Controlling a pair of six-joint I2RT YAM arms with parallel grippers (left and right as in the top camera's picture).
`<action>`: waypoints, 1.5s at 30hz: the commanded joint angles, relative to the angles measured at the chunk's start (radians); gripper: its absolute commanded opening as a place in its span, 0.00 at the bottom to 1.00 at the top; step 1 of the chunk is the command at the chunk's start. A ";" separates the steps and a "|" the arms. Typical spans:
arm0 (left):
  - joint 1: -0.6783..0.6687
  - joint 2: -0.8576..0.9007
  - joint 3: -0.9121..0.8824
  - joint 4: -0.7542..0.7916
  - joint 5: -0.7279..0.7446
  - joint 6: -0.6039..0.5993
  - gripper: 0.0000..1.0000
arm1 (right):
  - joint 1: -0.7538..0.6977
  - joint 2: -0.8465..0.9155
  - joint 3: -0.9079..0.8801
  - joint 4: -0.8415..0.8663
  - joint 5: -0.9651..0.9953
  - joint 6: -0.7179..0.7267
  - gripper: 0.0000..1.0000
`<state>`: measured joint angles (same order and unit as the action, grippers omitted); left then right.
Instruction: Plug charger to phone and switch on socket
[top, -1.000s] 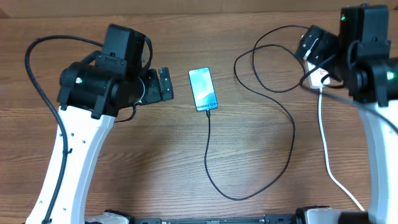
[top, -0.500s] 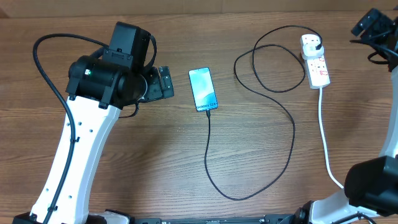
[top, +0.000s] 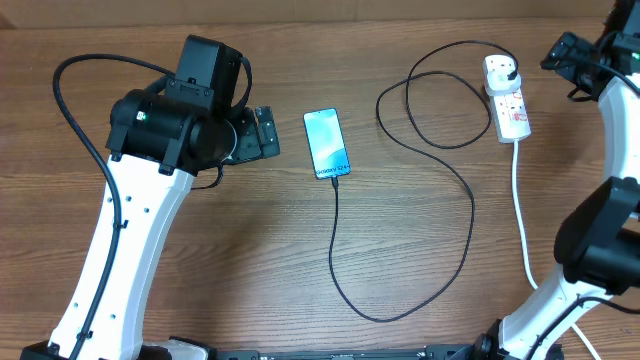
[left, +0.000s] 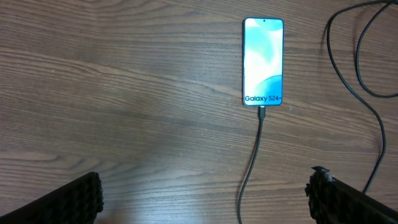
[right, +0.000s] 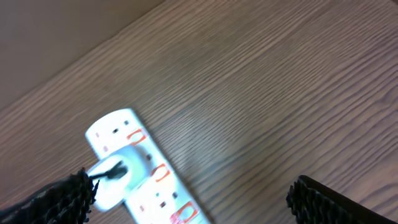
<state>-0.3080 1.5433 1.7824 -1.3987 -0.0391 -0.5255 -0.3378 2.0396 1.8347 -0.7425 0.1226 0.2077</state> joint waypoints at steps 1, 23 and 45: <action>-0.006 0.004 -0.002 0.000 -0.016 -0.018 1.00 | 0.002 0.043 0.018 0.021 0.053 -0.008 1.00; -0.006 0.003 -0.002 0.001 -0.016 -0.018 1.00 | 0.002 0.134 0.018 -0.151 -0.264 0.033 1.00; -0.006 0.004 -0.002 0.001 -0.016 -0.018 1.00 | 0.019 0.134 0.018 -0.183 -0.117 0.377 1.00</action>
<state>-0.3080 1.5433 1.7824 -1.3987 -0.0391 -0.5255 -0.3210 2.1769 1.8347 -0.9310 0.0246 0.5495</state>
